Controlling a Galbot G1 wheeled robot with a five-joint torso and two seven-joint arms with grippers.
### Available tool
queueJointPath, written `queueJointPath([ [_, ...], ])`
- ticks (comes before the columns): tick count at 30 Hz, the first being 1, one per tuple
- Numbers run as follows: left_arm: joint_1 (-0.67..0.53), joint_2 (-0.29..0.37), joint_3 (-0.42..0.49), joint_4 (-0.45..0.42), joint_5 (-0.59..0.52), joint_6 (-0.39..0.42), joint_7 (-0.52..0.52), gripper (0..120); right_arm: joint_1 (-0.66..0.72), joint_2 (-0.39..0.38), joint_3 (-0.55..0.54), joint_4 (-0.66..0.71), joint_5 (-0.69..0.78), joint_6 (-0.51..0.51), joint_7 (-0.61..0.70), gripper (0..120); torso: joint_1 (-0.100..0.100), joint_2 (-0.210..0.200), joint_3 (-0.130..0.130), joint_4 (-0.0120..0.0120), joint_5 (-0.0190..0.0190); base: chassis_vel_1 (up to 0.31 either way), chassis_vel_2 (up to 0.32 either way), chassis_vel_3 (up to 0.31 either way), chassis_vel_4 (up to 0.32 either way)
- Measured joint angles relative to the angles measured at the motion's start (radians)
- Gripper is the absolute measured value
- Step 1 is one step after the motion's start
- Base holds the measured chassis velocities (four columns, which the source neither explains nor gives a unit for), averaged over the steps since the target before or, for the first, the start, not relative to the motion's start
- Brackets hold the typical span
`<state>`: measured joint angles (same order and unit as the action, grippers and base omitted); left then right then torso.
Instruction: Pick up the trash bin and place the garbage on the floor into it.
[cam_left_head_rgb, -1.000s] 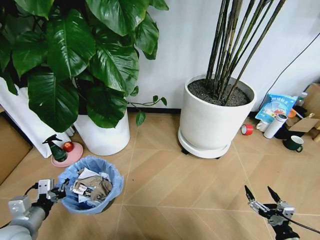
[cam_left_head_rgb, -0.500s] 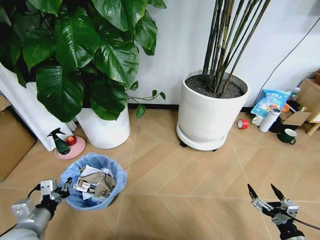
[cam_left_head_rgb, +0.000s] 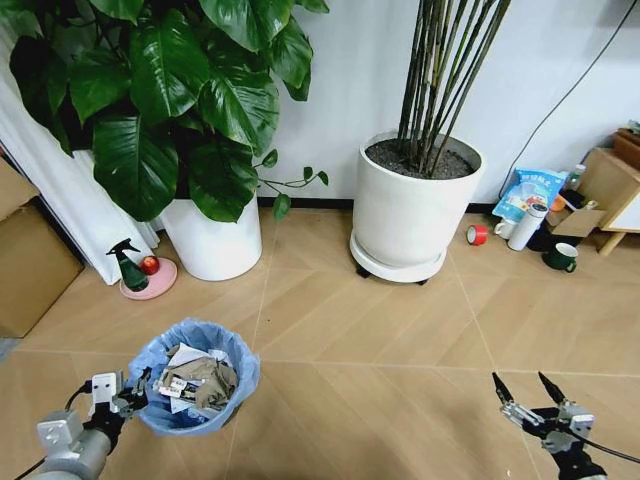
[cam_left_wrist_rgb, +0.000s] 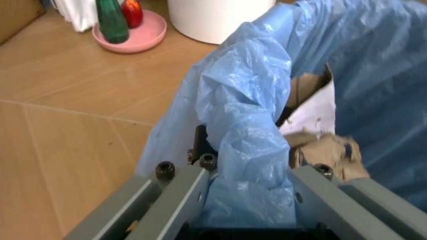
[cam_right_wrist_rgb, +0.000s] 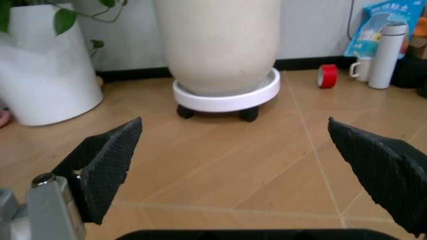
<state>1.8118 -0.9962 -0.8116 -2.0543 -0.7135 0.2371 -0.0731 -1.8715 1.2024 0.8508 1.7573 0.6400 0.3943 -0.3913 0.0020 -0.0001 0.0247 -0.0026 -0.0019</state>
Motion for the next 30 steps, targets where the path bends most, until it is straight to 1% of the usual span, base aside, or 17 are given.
queueJointPath([
  [2, 0.007, 0.008, -0.008, -0.010, -0.008, 0.002, -0.001, 1, -0.001, -0.001, -0.004, -0.004, -0.006, 0.004, -0.005, 100, 0.000, 0.000, 0.000, 0.0001, 0.0003, 0.162, -0.143, -0.130, 0.144],
  [5, 0.034, 0.032, -0.043, -0.046, -0.043, 0.005, -0.001, 1, -0.004, -0.008, -0.013, -0.008, -0.019, 0.015, -0.017, 100, 0.000, 0.000, 0.000, -0.0003, 0.0003, 0.143, -0.152, -0.159, 0.150],
  [6, 0.034, 0.032, -0.043, -0.046, -0.043, 0.005, -0.001, 1, -0.004, -0.008, -0.013, -0.008, -0.019, 0.015, -0.017, 100, 0.000, 0.000, 0.000, -0.0003, 0.0003, 0.149, -0.156, -0.162, 0.148],
  [11, 0.082, 0.052, -0.110, -0.094, -0.078, 0.006, 0.002, 1, -0.013, -0.015, -0.018, -0.007, -0.026, 0.031, -0.027, 100, 0.000, 0.000, 0.000, -0.0002, 0.0002, 0.157, -0.160, -0.156, 0.156],
  [13, 0.088, 0.053, -0.118, -0.099, -0.081, 0.007, 0.002, 1, -0.014, -0.019, -0.018, -0.008, -0.026, 0.036, -0.030, 100, 0.000, 0.000, 0.000, 0.0002, -0.0003, 0.173, -0.148, -0.153, 0.178],
  [16, 0.095, 0.054, -0.123, -0.104, -0.083, 0.008, 0.002, 1, -0.015, -0.027, -0.016, -0.013, -0.022, 0.043, -0.036, 100, 0.000, 0.000, 0.000, 0.0003, 0.0004, 0.165, -0.155, -0.148, 0.156],
  [18, 0.100, 0.054, -0.120, -0.104, -0.076, 0.009, 0.001, 1, -0.016, -0.031, -0.015, -0.017, -0.016, 0.047, -0.039, 100, 0.000, 0.000, 0.000, -0.0004, 0.0001, 0.164, -0.173, -0.161, 0.161],
  [24, 0.086, 0.034, -0.127, -0.121, -0.087, 0.018, -0.016, 1, -0.011, -0.045, -0.014, -0.028, -0.002, 0.052, -0.046, 100, 0.000, 0.000, 0.000, 0.0000, 0.0001, 0.153, -0.164, -0.163, 0.157],
  [27, 0.082, 0.037, -0.131, -0.122, -0.092, 0.020, -0.021, 1, -0.010, -0.053, -0.014, -0.031, -0.001, 0.052, -0.046, 100, 0.000, 0.000, 0.000, 0.0002, 0.0000, 0.157, -0.148, -0.143, 0.183],
  [30, 0.082, 0.049, -0.127, -0.122, -0.093, 0.024, -0.026, 1, -0.001, -0.061, -0.019, -0.042, -0.001, 0.052, -0.046, 100, 0.000, 0.000, 0.000, -0.0002, 0.0003, 0.161, -0.171, -0.168, 0.156],
])
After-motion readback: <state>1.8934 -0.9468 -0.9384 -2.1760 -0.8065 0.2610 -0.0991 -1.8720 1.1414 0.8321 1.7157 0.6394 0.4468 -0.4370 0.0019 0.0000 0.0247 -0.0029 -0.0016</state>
